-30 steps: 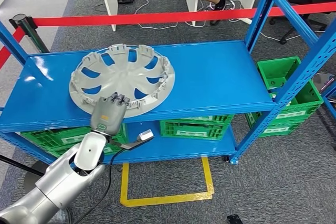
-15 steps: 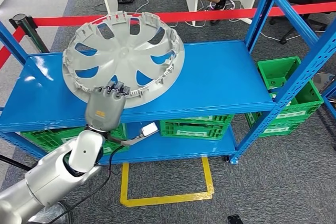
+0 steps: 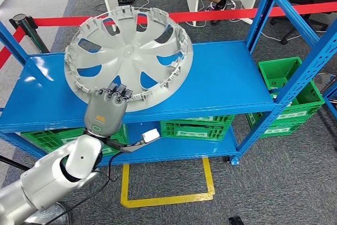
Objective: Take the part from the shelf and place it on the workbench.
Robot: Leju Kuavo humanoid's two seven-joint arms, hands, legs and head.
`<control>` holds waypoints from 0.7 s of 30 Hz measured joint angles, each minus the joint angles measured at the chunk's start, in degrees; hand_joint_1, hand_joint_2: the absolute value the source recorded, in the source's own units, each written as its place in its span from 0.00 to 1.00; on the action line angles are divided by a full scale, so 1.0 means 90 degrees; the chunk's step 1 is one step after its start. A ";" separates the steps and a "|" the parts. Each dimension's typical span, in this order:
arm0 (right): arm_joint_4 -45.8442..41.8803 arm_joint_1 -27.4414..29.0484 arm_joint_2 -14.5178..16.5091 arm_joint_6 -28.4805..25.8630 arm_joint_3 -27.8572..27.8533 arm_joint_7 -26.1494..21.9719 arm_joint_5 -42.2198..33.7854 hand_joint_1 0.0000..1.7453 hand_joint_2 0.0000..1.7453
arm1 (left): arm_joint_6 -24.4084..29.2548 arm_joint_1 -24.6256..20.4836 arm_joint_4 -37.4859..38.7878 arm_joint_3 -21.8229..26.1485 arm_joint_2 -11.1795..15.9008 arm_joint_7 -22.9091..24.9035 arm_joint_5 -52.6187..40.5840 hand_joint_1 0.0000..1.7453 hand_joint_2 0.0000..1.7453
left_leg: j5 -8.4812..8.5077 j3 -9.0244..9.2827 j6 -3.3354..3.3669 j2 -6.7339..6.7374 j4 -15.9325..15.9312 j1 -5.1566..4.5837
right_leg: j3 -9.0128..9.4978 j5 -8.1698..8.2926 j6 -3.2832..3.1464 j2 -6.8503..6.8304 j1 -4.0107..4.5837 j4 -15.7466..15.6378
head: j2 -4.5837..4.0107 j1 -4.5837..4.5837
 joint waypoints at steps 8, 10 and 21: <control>0.0002 0.0001 0.0010 0.0001 -0.0004 -0.0016 -0.0006 0.00 0.00 | 0.0151 0.0821 -0.0038 0.1070 -0.0341 -0.1710 0.0001 1.00 1.00 | -0.0002 -0.0001 -0.0001 0.0003 0.0000 -0.0001 | -0.0004 -0.0001 0.0000 0.0007 -0.0001 -0.0001 | -0.0001 0.0001; 0.0002 0.0005 0.0014 0.0002 -0.0005 -0.0010 0.0003 0.00 0.00 | 0.0157 0.0858 -0.0038 0.1190 -0.0355 -0.1583 0.0002 1.00 1.00 | -0.0002 0.0000 -0.0001 0.0006 0.0000 -0.0001 | -0.0005 -0.0001 0.0000 0.0009 -0.0001 -0.0001 | 0.0001 0.0000; 0.0006 0.0007 0.0040 0.0000 -0.0038 0.0011 0.0016 0.00 0.00 | 0.0217 0.0773 -0.0208 0.1004 -0.0144 -0.0771 0.0001 1.00 1.00 | 0.0000 -0.0019 0.0101 0.0006 0.0030 -0.0044 | 0.0011 0.0042 0.0090 0.0009 -0.0046 -0.0048 | 0.0001 -0.0004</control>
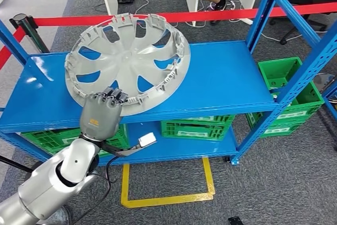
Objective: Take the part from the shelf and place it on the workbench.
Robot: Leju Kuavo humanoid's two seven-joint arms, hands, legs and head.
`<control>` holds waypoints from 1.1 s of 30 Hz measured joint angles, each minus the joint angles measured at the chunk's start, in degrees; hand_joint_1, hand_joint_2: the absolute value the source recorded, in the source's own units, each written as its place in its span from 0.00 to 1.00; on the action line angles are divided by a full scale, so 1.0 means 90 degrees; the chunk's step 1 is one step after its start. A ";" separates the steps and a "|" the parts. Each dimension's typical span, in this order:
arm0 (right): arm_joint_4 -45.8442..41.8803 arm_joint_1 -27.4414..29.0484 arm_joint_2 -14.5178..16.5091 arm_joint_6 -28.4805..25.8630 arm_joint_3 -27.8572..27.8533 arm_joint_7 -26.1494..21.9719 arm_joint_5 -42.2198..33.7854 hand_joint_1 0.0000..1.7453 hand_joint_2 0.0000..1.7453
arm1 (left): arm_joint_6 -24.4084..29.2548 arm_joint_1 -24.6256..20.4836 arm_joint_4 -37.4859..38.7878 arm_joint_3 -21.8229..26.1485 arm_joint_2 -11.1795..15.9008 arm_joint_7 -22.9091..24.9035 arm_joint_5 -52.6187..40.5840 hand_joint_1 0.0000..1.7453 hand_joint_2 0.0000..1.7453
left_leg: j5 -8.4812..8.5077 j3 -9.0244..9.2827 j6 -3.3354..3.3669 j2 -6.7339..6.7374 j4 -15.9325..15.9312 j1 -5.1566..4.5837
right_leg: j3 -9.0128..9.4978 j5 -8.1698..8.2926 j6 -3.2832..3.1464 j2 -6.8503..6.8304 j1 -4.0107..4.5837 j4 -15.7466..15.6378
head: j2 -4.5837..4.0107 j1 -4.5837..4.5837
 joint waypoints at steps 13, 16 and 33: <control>0.0026 -0.0024 0.0050 0.0002 -0.0072 0.0021 0.0007 0.00 0.00 | -0.0022 0.0067 -0.0057 0.0018 0.0071 -0.0169 0.0001 1.00 1.00 | 0.0085 -0.0039 -0.0115 0.0051 0.0019 0.0144 | 0.0131 -0.0189 0.0229 -0.0051 -0.0067 0.0208 | 0.0001 0.0092; 0.0035 -0.0026 0.0062 0.0000 -0.0074 0.0022 0.0010 0.00 0.00 | -0.0024 0.0080 -0.0058 0.0040 0.0089 -0.0189 0.0004 1.00 1.00 | 0.0112 -0.0109 -0.0226 0.0038 0.0071 0.0144 | 0.0053 -0.0194 0.0029 -0.0028 -0.0061 0.0216 | 0.0001 0.0067; 0.0035 -0.0005 0.0067 0.0004 -0.0123 0.0016 0.0005 0.00 0.00 | -0.0070 0.0169 -0.0066 0.0208 0.0038 -0.0413 0.0006 1.00 1.00 | -0.0189 0.0258 0.0030 0.0085 -0.0050 0.0029 | -0.0654 0.0387 0.0003 -0.0050 0.0053 0.0139 | 0.0001 0.0005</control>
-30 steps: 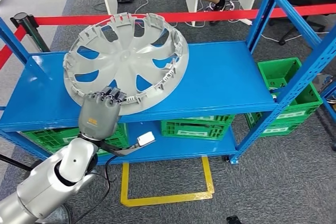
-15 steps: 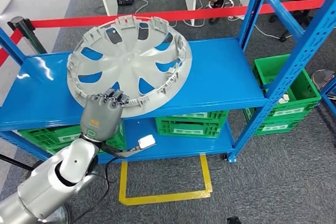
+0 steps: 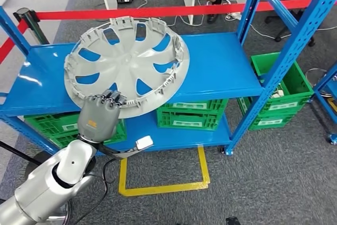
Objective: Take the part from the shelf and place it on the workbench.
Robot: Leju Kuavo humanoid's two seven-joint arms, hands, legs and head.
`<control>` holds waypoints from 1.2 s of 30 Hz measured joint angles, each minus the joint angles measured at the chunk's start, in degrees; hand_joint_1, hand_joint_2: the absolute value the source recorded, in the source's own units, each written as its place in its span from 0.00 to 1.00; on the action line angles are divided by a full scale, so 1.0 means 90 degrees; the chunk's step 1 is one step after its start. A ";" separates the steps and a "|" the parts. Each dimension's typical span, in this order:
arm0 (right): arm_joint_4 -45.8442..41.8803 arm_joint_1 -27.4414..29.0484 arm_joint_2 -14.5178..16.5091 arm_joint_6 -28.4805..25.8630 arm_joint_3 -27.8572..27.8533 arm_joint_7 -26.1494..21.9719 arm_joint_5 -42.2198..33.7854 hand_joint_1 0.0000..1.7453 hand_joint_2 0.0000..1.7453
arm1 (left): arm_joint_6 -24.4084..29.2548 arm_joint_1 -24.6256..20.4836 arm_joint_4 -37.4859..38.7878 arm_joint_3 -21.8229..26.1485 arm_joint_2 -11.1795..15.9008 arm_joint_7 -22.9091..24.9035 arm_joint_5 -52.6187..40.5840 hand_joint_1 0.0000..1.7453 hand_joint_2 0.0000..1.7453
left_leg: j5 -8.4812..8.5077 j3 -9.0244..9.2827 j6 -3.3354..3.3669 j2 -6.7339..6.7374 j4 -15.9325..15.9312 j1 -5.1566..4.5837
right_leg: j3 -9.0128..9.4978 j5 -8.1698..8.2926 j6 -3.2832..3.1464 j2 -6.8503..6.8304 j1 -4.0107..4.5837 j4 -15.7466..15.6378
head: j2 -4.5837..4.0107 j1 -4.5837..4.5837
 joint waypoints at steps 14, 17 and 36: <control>0.0002 -0.0032 0.0017 -0.0087 -0.0015 0.0039 0.0009 0.00 0.00 | -0.0008 0.0213 -0.0008 0.0309 0.0008 -0.0106 -0.0002 1.00 1.00 | 0.0760 -0.0818 -0.0198 0.0006 0.0080 0.0027 | 0.1106 -0.0884 -0.0089 0.0015 0.0007 -0.0070 | 0.0000 -0.0008; 0.0002 -0.0044 0.0017 -0.0097 -0.0018 0.0045 0.0029 0.00 0.00 | -0.0005 0.0237 -0.0012 0.0350 0.0043 -0.0114 -0.0001 1.00 1.00 | 0.0076 -0.1050 -0.0291 0.0003 0.0702 0.0044 | 0.0918 -0.0691 -0.0255 -0.0010 -0.0009 -0.0079 | 0.0000 -0.0038; 0.0022 -0.0114 0.0480 -0.0752 -0.0007 0.0244 0.0235 0.00 0.00 | 0.0120 0.1038 -0.0185 0.1587 0.0303 -0.0856 -0.0007 1.00 1.00 | 0.0470 -0.0405 0.0031 0.0036 -0.0121 0.0013 | -0.0173 -0.1142 0.0055 -0.0014 0.0018 0.1718 | 0.0000 -0.0023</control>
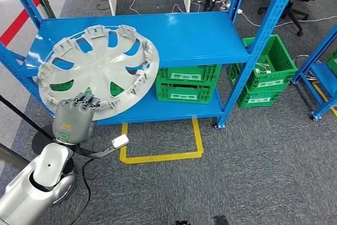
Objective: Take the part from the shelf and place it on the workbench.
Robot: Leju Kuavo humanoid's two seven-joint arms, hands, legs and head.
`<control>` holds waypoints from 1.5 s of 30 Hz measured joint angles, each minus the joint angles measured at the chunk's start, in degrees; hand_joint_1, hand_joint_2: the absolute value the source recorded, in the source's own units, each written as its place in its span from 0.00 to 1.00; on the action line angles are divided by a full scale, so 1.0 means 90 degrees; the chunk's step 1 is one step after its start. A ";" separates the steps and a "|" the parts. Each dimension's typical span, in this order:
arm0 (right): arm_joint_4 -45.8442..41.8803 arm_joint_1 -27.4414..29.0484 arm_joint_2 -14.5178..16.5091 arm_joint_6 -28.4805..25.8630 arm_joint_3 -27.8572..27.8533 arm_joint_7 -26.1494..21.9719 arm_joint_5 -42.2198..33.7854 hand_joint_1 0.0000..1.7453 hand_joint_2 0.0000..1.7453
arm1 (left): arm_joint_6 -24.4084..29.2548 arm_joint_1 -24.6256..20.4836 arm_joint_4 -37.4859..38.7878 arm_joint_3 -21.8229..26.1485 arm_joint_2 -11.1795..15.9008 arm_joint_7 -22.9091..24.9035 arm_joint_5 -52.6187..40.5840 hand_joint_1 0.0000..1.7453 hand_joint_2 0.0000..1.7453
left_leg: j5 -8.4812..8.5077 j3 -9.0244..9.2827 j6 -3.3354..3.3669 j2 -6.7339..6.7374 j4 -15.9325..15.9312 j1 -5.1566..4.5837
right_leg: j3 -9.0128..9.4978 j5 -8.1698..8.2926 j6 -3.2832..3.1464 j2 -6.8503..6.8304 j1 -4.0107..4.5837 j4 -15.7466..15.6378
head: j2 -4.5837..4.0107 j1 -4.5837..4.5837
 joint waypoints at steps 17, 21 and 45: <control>0.0022 -0.0092 0.0073 0.0003 0.0018 -0.0005 0.0080 0.00 0.00 | 0.0020 0.0266 -0.0012 0.0474 0.0010 -0.0370 -0.0001 1.00 1.00 | -0.0570 -0.0480 -0.0442 -0.0033 0.1700 0.0076 | 0.0827 0.0853 -0.0336 -0.0009 0.0025 -0.2008 | 0.0000 -0.0054; 0.0019 -0.0115 0.0081 0.0004 0.0019 -0.0015 0.0080 0.00 0.00 | 0.0021 0.0266 -0.0016 0.0583 -0.0038 -0.0456 -0.0001 1.00 1.00 | -0.0528 0.0641 -0.0358 -0.0053 0.0106 0.0071 | 0.0584 0.1117 -0.0209 0.0001 0.0040 -0.1979 | 0.0000 -0.0056; 0.0024 -0.0097 0.0096 0.0080 0.0018 -0.0027 0.0058 0.00 0.00 | -0.0004 0.0462 -0.0004 0.0968 -0.0268 -0.0762 -0.0003 1.00 1.00 | -0.0782 -0.0863 -0.0442 -0.0034 0.1760 0.0064 | 0.1033 0.0753 -0.0368 -0.0007 0.0019 -0.2038 | 0.0000 -0.0072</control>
